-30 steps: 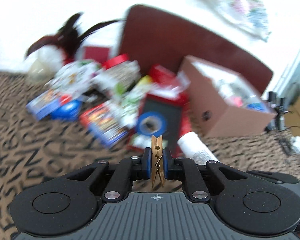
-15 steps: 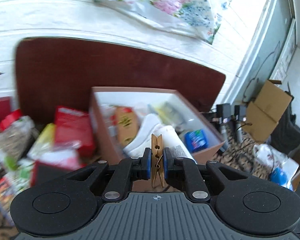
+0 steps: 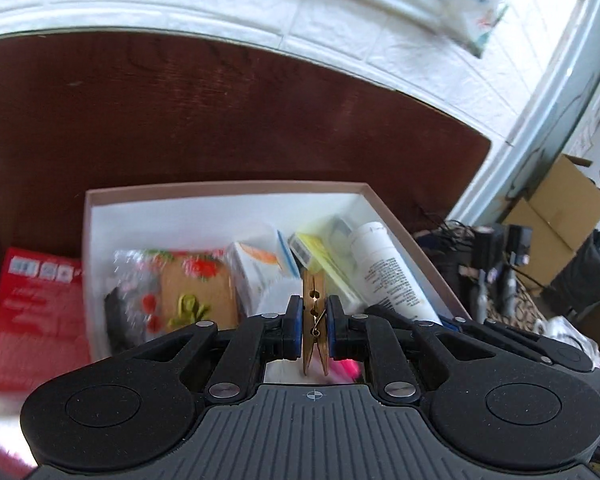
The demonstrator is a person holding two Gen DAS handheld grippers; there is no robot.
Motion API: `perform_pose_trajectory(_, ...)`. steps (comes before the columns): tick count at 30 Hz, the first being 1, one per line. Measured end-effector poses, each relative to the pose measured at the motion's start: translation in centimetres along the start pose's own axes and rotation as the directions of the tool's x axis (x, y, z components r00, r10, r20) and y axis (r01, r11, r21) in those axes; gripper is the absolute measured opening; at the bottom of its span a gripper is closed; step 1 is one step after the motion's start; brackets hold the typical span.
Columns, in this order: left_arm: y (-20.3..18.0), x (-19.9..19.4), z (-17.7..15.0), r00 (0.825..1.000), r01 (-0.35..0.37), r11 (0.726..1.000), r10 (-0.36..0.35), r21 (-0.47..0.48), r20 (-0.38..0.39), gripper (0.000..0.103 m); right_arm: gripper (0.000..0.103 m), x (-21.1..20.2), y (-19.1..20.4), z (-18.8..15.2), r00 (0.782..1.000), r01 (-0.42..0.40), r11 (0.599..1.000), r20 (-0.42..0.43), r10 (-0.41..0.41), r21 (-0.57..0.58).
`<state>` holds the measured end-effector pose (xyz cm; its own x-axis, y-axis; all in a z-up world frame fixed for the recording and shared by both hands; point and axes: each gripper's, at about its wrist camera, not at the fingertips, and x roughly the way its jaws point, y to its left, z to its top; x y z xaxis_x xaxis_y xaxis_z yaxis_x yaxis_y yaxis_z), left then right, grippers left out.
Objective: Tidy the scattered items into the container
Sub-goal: 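Carry the clothespin and white tube into the cardboard box and release both, then move both open grippers back over the scattered items on the table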
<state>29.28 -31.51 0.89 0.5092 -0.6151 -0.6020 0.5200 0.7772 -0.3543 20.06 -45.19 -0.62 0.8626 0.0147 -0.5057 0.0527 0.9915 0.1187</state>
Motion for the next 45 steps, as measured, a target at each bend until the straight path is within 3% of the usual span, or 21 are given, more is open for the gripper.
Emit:
perform_pose_trajectory(1,0.2,0.7,0.4,1.000,-0.014,1.000,0.014,-0.003,0.004,0.058,0.021,1.1,-0.5,0.3,1.000,0.000,1.000,-0.011,0.000,0.011)
perform_pose_trajectory(3,0.7,1.7,0.6,0.997,-0.074,0.997,0.074,-0.035,-0.005,0.097,0.029,3.3,-1.3,0.9,0.999,-0.006,0.999,-0.049,0.007,0.033)
perform_pose_trajectory(4,1.0,1.8,0.5,0.996,-0.090,0.995,0.090,-0.046,-0.001,0.101,0.053,4.3,-1.6,1.1,0.997,0.005,0.999,-0.073,-0.002,0.042)
perform_pose_trajectory(5,1.3,1.7,0.3,0.997,-0.077,0.996,0.077,-0.034,0.008,0.101,0.066,4.8,-1.8,1.1,0.996,0.037,0.998,-0.082,-0.034,0.041)
perform_pose_trajectory(11,1.4,0.3,-1.1,0.994,-0.102,0.994,0.101,0.035,0.037,0.101,0.085,2.4,-1.3,-0.5,0.996,0.093,0.993,0.024,-0.091,-0.067)
perform_pose_trajectory(17,-0.1,-2.8,-2.2,0.990,-0.131,0.988,0.126,0.085,0.063,0.101,0.094,-0.1,-0.6,-1.5,0.996,0.087,0.993,0.018,-0.086,-0.078)
perform_pose_trajectory(23,-2.1,-6.7,-3.8,0.980,-0.176,0.974,0.160,0.140,0.115,0.102,0.097,-3.4,0.7,-1.5,0.995,0.095,0.990,0.034,-0.092,-0.100)
perform_pose_trajectory(35,-4.0,-14.5,-7.6,0.965,-0.211,0.965,0.180,0.158,0.190,0.102,0.100,-10.5,4.0,-2.9,0.994,0.081,0.985,0.086,-0.068,-0.152)
perform_pose_trajectory(40,-2.2,-18.3,-12.1,0.958,-0.220,0.971,0.195,0.098,0.212,0.103,0.101,-12.6,6.1,-4.9,0.996,0.046,0.987,0.079,-0.034,-0.155)
perform_pose_trajectory(45,1.3,-21.3,-18.7,0.948,-0.265,0.964,0.258,0.012,0.185,0.103,0.101,-13.6,9.6,-9.7,0.999,-0.025,0.986,0.027,0.030,-0.164)
